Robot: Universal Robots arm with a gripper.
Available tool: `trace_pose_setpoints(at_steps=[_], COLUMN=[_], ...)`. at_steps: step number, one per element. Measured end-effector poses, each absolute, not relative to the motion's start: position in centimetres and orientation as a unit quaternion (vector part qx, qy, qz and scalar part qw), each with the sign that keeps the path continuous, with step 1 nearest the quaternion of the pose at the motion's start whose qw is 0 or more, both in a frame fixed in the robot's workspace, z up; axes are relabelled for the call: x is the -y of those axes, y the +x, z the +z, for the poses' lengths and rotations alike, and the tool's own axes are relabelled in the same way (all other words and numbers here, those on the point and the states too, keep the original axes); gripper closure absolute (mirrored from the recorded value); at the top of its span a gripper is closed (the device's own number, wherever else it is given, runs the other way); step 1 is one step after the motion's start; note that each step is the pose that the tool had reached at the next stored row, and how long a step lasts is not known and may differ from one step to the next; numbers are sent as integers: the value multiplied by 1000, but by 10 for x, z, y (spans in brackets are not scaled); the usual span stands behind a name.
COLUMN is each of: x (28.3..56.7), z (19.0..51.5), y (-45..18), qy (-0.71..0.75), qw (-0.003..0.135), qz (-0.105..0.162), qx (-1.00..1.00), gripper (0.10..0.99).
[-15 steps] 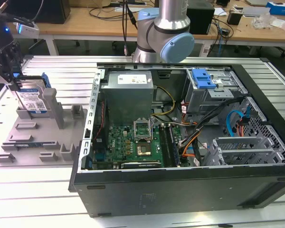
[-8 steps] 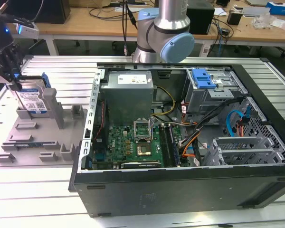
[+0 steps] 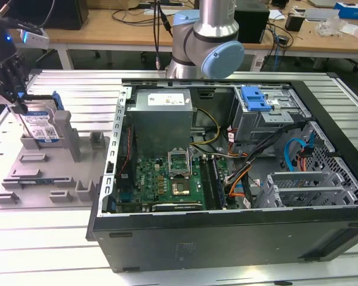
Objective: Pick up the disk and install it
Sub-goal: 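Pick up the disk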
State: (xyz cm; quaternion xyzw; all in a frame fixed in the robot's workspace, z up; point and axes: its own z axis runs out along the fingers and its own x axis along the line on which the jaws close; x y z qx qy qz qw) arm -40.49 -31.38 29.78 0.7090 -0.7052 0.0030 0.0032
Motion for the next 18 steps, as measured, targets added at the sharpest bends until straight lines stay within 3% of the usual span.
trace_pose_setpoints(at_steps=[18], x=[314], z=[306], y=[-405], qy=[709], qw=[3], qz=[3], qx=[705], gripper=[722])
